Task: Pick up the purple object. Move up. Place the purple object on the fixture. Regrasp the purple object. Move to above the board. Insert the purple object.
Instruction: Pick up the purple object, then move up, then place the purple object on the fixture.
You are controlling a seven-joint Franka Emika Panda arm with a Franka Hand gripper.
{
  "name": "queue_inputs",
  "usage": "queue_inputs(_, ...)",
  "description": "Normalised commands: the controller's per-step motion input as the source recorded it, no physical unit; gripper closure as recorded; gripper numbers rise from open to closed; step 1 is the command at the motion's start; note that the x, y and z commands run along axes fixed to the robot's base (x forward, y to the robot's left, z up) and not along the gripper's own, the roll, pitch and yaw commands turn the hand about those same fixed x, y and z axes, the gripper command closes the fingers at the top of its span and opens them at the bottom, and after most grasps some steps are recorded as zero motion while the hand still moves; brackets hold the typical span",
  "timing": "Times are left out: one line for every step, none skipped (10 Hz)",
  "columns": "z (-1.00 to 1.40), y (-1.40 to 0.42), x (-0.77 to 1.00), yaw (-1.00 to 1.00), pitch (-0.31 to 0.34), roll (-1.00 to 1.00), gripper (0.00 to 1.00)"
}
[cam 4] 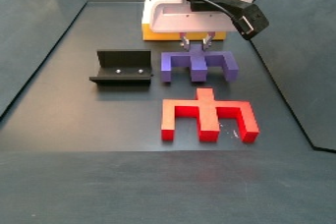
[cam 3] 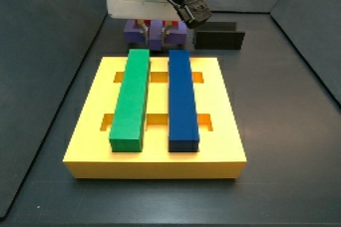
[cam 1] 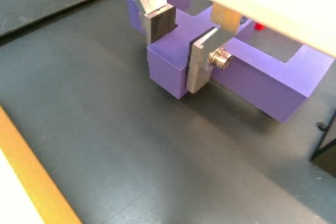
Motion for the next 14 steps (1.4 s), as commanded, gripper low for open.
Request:
queue_inputs(0.0, 0.0, 0.0, 0.0, 0.0, 0.0, 1.0)
queue_inputs(0.0, 0.0, 0.0, 0.0, 0.0, 0.0, 1.0)
queue_inputs(0.0, 0.0, 0.0, 0.0, 0.0, 0.0, 1.0)
queue_inputs(0.0, 0.0, 0.0, 0.0, 0.0, 0.0, 1.0)
queue_inputs(0.0, 0.0, 0.0, 0.0, 0.0, 0.0, 1.0)
queue_inputs(0.83, 0.0, 0.0, 0.0, 0.0, 0.0, 1.0)
queue_inputs(0.81, -0.01, -0.02, -0.05, 0.011, 0.0, 1.0)
queue_inputs(0.53, -0.02, -0.05, -0.05, 0.011, -0.03, 1.0)
queue_inputs(0.24, 0.0, -0.02, -0.02, -0.01, -0.06, 1.0)
queue_inputs(0.0, 0.0, 0.03, 0.0, 0.0, 0.0, 1.0)
queue_inputs(-0.13, 0.05, 0.63, -0.12, 0.054, -0.11, 1.0)
queue_inputs(-0.09, 0.13, 1.0, -0.21, 0.103, -0.31, 1.0)
queue_inputs(0.0, 0.11, 1.0, -0.22, 0.0, -0.43, 1.0)
queue_inputs(0.05, 0.09, 1.0, -0.19, 0.0, -0.59, 1.0)
